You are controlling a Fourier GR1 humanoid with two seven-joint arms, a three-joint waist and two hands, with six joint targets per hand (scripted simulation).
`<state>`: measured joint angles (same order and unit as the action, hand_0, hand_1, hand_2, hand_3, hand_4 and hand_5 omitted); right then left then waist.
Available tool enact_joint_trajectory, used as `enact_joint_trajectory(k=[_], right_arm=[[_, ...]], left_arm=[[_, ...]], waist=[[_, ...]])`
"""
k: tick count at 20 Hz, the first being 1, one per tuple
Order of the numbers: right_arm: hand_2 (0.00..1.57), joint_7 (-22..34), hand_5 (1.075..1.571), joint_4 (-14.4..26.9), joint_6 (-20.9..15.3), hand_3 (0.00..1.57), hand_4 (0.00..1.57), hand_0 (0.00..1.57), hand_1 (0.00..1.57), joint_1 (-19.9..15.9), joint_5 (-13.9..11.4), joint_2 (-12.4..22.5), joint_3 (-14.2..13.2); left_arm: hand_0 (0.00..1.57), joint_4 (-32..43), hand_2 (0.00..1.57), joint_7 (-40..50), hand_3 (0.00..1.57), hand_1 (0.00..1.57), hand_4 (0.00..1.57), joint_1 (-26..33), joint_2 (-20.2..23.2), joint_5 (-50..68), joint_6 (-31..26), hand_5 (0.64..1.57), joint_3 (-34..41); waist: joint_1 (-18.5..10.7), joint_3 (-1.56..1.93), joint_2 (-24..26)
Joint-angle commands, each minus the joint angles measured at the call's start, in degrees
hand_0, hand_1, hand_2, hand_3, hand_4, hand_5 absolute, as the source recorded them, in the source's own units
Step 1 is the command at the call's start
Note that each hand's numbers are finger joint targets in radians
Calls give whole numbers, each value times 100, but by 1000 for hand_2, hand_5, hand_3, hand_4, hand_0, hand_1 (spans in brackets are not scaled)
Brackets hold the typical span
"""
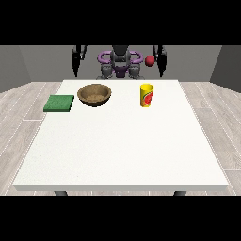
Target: Pick the cup and pour the ball into the bowl, then pick the bowl and place it on the pad
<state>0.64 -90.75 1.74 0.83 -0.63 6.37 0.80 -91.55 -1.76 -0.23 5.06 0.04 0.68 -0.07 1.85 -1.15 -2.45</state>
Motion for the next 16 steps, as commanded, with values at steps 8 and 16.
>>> enact_joint_trajectory(k=[8, 16], right_arm=[[0, 1464, 1539, -1080, -64, 0, 872, 0, 0, 508, 797, -310, -59], [0, 2841, 1548, -2618, -477, 0, 789, 0, 0, 233, 924, -231, -37]], left_arm=[[0, -797, 0, 1563, 0, 0, 642, 310, -407, 690, 235, 1565, 46], [0, -1724, 0, 2785, 0, 0, 581, -519, -243, 346, 858, 1560, 6]], waist=[[365, 112, 2463], [399, 115, 1741]])
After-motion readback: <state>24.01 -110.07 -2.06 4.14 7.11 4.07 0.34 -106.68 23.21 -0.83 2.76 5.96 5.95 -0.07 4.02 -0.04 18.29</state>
